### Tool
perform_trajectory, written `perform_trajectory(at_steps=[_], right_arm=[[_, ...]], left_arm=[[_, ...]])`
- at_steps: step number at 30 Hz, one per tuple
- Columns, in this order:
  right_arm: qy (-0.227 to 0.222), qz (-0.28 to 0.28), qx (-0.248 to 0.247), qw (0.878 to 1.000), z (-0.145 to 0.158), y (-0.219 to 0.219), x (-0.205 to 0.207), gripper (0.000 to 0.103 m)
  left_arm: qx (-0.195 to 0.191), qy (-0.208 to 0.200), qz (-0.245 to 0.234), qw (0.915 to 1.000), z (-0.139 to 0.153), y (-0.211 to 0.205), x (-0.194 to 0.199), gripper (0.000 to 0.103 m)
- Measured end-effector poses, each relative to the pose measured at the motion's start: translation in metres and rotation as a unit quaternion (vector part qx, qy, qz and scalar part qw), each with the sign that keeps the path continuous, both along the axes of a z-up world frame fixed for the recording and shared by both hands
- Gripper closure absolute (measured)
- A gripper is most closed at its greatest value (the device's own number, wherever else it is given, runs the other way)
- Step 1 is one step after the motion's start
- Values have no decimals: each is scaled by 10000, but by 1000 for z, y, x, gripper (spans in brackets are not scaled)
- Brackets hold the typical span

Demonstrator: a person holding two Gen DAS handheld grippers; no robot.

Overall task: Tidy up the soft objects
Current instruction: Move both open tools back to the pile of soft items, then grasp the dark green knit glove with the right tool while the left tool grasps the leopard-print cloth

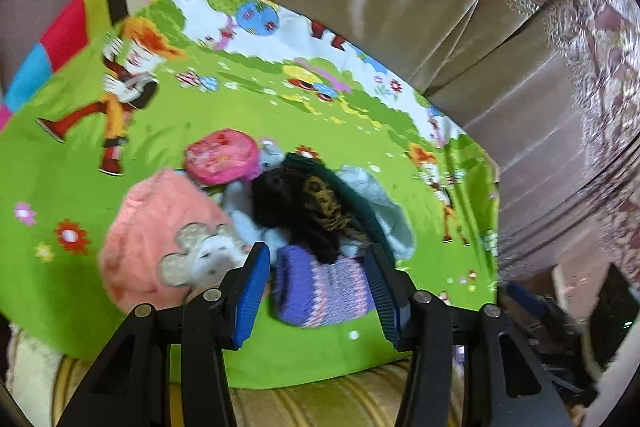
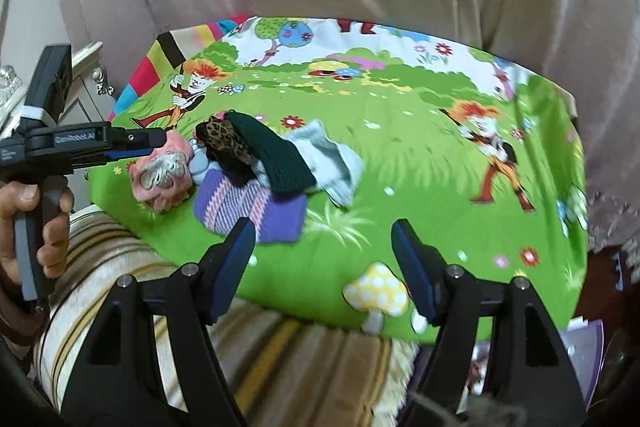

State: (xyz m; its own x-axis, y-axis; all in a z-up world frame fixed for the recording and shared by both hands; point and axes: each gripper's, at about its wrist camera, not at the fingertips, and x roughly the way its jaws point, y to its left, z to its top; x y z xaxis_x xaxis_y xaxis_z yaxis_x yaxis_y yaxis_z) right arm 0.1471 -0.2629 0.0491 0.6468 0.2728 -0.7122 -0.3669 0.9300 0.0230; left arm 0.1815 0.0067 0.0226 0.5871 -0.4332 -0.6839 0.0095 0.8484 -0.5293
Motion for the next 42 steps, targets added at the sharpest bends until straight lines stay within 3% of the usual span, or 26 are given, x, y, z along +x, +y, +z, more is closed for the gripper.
perform_trajectory(at_steps=[13,16,21,34,35,39,42], right_arm=[[49,467,-351,9983,-28,67,66,29],[119,557,-374,9977,-36,75,80,29],[154,724,-462,9962,-48,86,93,29],[260,855,-766,9931,-70,108,124,29],[276,846,-791,9929,-72,110,127,32],[358,844,-828,9923,-79,112,129,71],[182,791,-906,9926,-76,112,124,84]], left_arm=[[-651,514,-172,9964,-25,-15,61,54],[-733,641,-201,9950,-34,-17,70,63],[-769,641,-194,9948,-41,-14,74,88],[-959,312,-132,9948,-33,2,57,92],[-949,301,-134,9949,-33,3,56,92],[-966,235,-109,9950,-32,4,54,93],[-999,95,-102,9949,-27,5,52,93]])
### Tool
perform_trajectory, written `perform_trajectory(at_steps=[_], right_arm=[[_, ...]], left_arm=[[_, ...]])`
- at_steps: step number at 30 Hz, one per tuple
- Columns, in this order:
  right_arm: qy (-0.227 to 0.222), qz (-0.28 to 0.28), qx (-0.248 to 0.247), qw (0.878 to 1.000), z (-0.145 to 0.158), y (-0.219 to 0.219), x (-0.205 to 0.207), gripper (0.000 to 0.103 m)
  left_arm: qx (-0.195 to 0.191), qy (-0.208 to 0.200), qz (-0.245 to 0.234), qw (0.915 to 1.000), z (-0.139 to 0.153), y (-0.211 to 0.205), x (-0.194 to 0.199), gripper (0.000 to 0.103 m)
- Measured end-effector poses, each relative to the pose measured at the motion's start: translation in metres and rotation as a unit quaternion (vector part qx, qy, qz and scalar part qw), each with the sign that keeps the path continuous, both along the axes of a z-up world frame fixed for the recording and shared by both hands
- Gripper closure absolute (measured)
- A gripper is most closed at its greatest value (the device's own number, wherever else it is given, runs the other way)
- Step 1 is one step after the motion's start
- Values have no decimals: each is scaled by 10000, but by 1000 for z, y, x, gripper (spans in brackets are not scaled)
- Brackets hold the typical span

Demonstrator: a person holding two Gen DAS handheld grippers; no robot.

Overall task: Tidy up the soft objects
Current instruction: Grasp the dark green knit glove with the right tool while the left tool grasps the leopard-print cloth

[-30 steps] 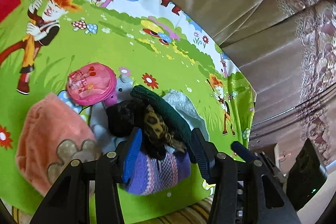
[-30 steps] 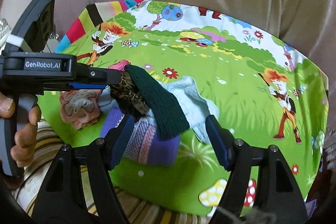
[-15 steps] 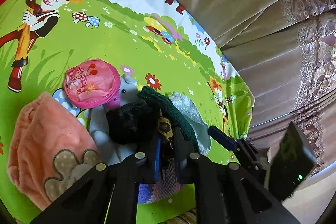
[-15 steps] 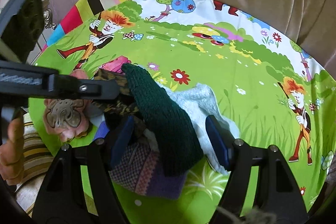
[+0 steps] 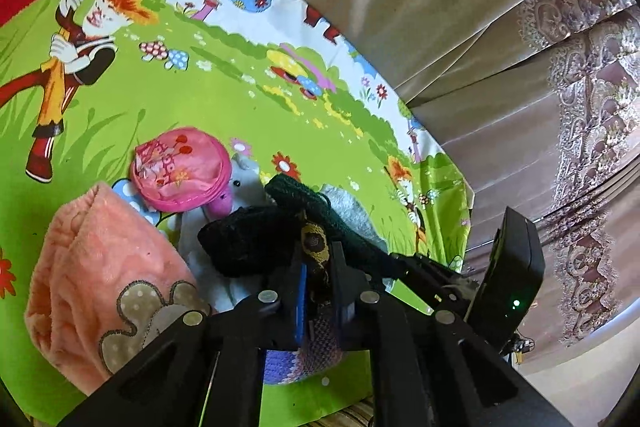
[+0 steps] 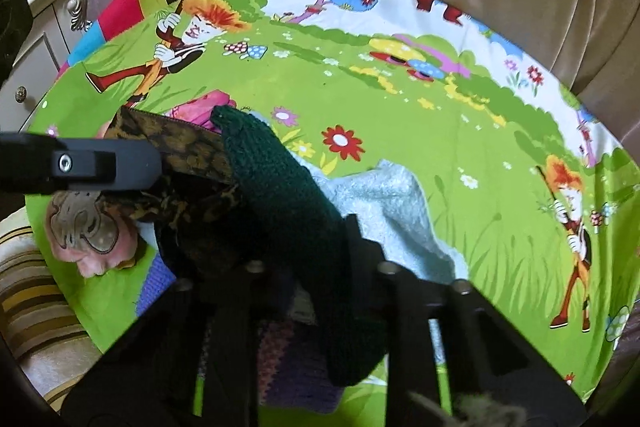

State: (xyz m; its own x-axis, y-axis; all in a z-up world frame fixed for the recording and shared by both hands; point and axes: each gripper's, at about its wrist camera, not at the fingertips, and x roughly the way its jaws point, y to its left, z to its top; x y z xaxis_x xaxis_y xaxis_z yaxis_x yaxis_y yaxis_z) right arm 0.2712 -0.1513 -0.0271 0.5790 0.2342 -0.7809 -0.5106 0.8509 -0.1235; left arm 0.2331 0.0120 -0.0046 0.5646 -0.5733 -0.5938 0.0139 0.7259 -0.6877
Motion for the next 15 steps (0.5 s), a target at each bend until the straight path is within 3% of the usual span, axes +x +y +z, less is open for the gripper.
perform_trajectory(at_steps=[15], right_arm=[[-592,-609,771,9934,60,-40,-45,87]], left_arm=[[-203,-677,22,9975,40,-14,-29,93]])
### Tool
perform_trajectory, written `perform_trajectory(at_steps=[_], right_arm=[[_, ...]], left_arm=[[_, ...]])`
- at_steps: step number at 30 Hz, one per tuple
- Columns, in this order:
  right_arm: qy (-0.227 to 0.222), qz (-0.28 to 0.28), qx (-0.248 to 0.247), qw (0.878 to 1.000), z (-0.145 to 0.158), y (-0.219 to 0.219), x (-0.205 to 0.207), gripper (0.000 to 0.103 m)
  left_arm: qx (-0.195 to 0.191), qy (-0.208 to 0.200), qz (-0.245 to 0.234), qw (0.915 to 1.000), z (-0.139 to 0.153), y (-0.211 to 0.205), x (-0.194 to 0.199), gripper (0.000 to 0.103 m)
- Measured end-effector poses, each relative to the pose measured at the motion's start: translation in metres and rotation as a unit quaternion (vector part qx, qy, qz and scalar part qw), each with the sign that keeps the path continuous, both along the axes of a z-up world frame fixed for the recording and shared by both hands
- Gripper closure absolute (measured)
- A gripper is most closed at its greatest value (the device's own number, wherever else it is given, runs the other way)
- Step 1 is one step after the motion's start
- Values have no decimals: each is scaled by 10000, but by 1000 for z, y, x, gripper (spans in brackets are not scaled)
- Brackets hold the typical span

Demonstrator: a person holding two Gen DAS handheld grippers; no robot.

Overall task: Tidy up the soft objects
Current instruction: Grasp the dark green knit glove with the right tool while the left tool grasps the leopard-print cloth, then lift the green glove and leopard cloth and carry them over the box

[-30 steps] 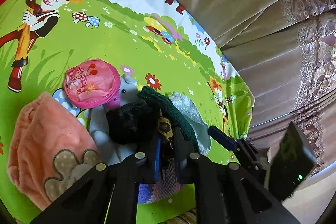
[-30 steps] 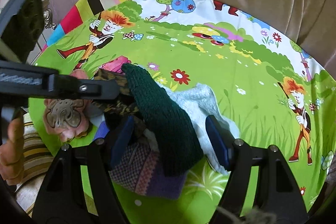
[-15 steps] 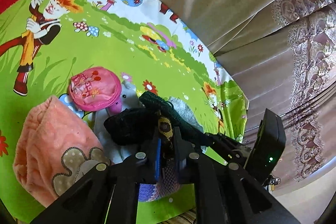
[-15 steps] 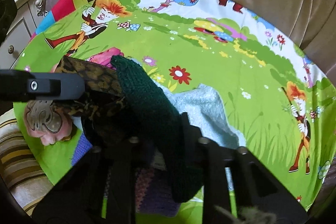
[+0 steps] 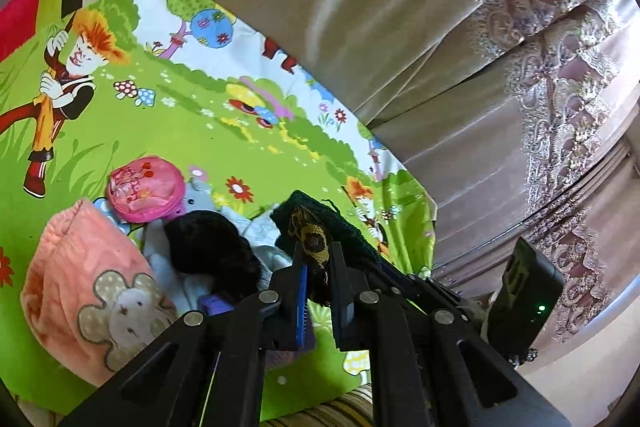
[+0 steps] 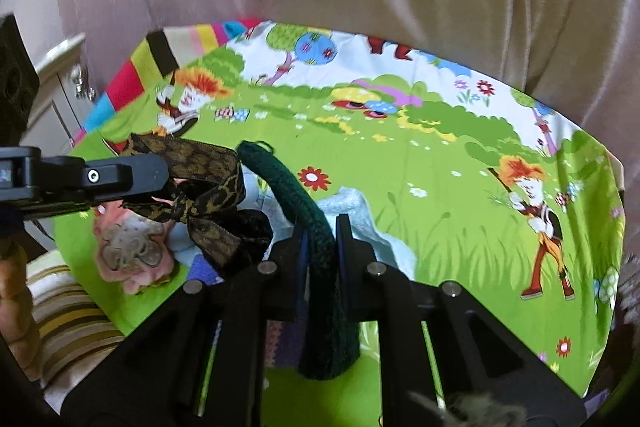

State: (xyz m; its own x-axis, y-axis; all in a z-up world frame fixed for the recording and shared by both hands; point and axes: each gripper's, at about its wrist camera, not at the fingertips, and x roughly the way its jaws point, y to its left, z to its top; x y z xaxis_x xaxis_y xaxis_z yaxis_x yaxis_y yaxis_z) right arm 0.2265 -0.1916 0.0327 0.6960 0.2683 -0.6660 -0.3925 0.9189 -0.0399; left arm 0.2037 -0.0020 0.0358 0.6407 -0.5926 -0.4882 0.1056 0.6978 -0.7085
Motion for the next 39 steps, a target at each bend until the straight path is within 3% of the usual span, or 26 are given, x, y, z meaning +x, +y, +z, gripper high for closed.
perform_trajectory(at_steps=[10,14,16,18,20,23,28,30,39], right_arm=[[-180,-233,348,9990,23,-31,-41,87],[95,-188,313,9993,11,-39,-45,87],[218,-201,189,9994,1,-35,-41,75],[336,-150,234,9990,-8,-32,-37,40],[548,-66,263,9981,-23,-26,-25,37],[781,-153,127,9967,-43,-22,-6,37],[1262,-296,342,9910,-65,-30,20,41],[1440,-340,344,9884,-70,-31,23,78],[961,-532,571,9923,-41,-59,-15,80]], left_arm=[[-140,-122,-23,9998,12,-17,-27,93],[-99,-185,33,9998,16,-19,-38,93],[-92,-185,62,9998,15,-18,-42,93],[-92,-158,71,9998,13,-17,-45,93],[-74,-136,92,9998,11,-16,-47,93],[-59,-110,130,9998,7,-12,-47,93],[-68,-14,118,9999,0,-13,-44,93],[-50,-4,105,9999,-1,-15,-44,93],[51,-50,12,10000,7,-29,-48,93]])
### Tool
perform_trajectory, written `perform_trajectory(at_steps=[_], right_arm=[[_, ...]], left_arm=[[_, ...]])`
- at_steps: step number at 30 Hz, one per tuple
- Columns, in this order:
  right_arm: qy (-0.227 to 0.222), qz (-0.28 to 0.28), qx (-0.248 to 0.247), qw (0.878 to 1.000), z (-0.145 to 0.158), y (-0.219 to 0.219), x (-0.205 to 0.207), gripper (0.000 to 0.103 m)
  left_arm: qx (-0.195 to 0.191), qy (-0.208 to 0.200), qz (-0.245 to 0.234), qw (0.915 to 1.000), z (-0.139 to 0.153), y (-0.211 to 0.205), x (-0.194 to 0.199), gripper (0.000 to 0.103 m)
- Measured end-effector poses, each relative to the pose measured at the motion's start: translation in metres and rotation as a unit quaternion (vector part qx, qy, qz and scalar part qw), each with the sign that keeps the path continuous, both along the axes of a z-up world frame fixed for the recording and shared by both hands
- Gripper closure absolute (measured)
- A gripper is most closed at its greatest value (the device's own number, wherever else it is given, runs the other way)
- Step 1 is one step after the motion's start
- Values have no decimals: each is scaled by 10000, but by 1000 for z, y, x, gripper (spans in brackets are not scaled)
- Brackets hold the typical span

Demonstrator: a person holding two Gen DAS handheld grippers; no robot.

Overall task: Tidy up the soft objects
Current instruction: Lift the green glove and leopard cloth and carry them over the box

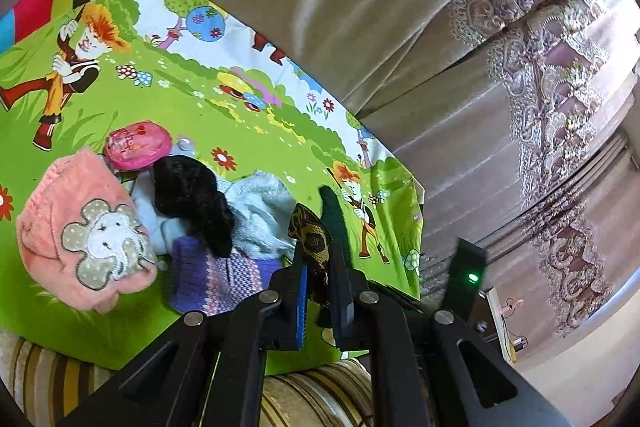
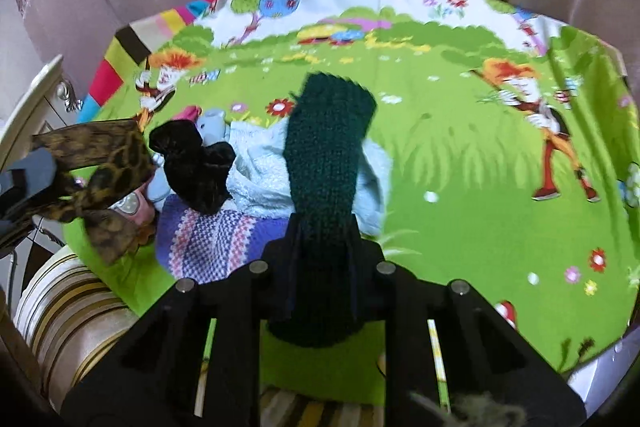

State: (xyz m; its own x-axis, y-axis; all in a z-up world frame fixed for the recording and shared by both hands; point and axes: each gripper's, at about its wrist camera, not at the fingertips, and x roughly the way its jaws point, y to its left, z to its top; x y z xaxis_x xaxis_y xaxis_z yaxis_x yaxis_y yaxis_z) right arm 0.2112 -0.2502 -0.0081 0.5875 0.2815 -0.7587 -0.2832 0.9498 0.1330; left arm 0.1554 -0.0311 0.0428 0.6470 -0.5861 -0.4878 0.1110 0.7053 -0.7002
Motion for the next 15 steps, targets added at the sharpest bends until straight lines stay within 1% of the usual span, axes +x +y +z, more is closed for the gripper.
perform_trajectory(at_steps=[3,7,12,15], right_arm=[[-142,-179,131,9997,11,-19,-18,80],[-308,-471,310,9979,24,-49,-43,80],[-417,-888,499,9939,33,-96,-74,80],[-426,-1282,469,9897,34,-134,-97,80]], left_arm=[[23,-26,-90,10000,4,-10,-2,93],[36,-18,-332,9994,5,-34,-3,93],[93,-23,-797,9968,9,-78,-6,93],[88,8,-1130,9936,9,-108,-8,93]])
